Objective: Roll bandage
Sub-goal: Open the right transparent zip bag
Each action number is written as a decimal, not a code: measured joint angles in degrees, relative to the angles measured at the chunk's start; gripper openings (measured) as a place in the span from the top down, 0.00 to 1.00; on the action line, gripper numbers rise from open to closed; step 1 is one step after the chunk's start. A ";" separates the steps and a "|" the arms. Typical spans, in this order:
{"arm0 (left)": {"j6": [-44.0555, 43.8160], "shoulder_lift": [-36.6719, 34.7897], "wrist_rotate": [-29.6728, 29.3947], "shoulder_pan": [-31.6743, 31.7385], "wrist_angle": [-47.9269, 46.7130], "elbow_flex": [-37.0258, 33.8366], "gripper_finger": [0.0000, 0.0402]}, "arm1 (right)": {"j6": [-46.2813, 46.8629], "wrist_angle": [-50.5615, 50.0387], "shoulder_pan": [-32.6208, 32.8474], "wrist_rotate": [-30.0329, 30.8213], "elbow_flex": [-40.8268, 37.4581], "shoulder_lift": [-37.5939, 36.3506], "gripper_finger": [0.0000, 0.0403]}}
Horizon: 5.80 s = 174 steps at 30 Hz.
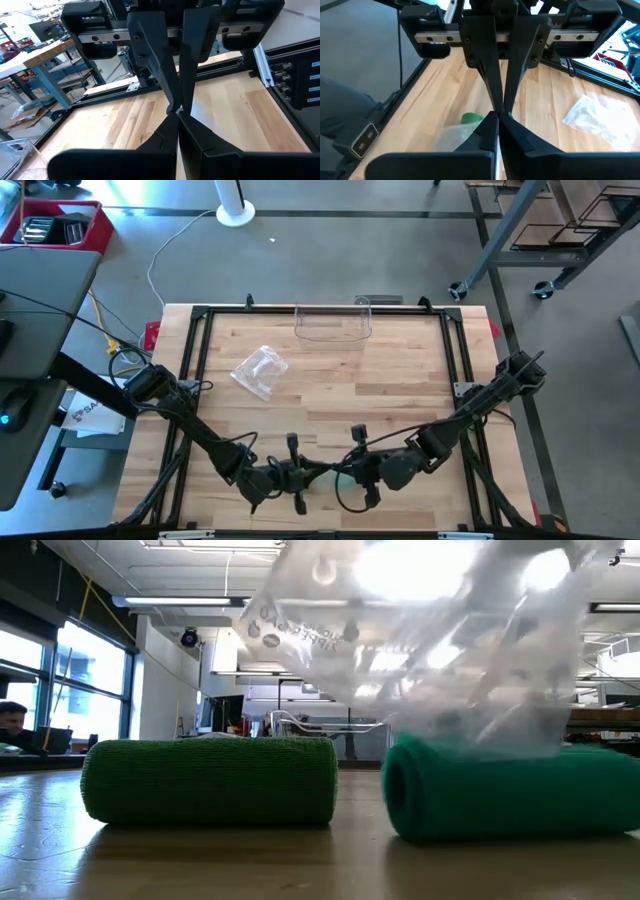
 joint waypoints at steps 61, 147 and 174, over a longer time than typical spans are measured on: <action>4.52 -0.02 -5.64 -2.80 0.50 0.07 1.00 | 18.43 -17.73 -1.14 -4.74 -0.24 -1.38 0.81; 6.56 0.00 -5.70 -3.23 2.08 0.07 1.00 | 22.29 -19.70 1.01 -3.23 -0.22 -3.28 0.74; 6.56 -0.02 -5.70 -3.28 2.19 0.07 1.00 | 25.62 -27.49 1.16 -3.86 0.88 -3.17 0.97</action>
